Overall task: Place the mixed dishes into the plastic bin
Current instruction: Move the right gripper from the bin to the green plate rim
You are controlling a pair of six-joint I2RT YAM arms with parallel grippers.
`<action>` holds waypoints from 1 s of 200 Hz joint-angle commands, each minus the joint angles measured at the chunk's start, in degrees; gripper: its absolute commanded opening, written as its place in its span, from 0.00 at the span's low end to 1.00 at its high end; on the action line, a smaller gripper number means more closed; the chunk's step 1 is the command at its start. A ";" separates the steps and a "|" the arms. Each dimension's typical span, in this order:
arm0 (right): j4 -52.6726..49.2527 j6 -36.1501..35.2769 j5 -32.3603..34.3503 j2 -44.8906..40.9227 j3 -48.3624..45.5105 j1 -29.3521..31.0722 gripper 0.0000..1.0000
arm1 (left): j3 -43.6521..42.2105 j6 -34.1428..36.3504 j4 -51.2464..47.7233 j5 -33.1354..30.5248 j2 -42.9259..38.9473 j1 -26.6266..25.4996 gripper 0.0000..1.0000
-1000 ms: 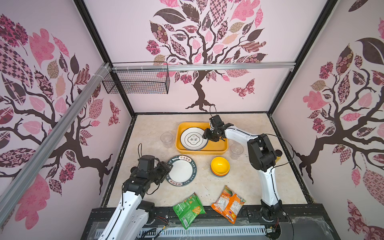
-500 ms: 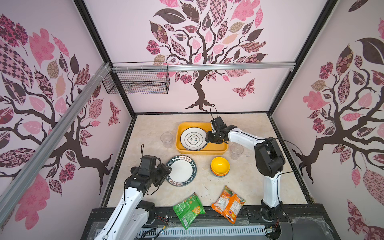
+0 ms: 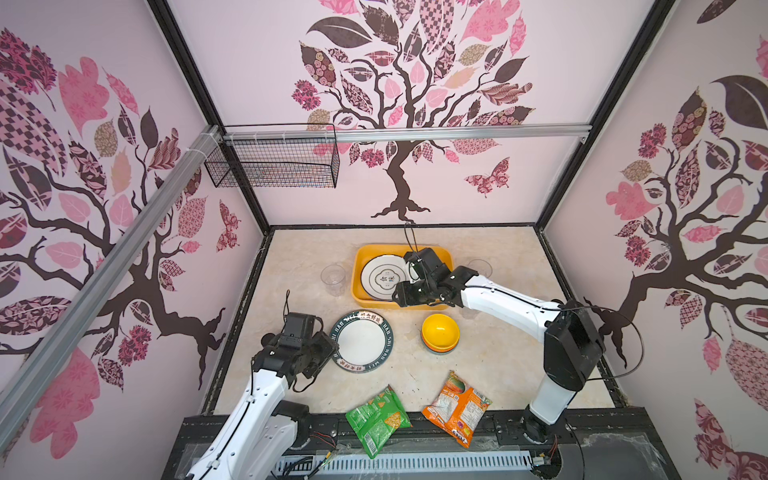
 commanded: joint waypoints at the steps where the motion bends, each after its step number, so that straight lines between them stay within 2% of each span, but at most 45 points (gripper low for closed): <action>1: -1.22 -0.30 -0.07 0.35 0.08 2.38 0.54 | -1.29 0.94 0.44 -1.89 0.72 0.23 0.58; 46: -0.58 0.01 -0.10 4.31 -0.12 5.15 0.55 | -3.20 1.49 2.57 -2.15 3.30 0.28 0.58; 132: -0.40 -0.14 0.91 11.33 2.13 6.11 0.55 | -5.27 1.45 8.08 -0.65 7.53 0.28 0.56; 200: -0.49 -0.33 -0.17 15.25 4.83 6.46 0.50 | -6.32 1.32 10.00 -0.07 9.17 0.22 0.51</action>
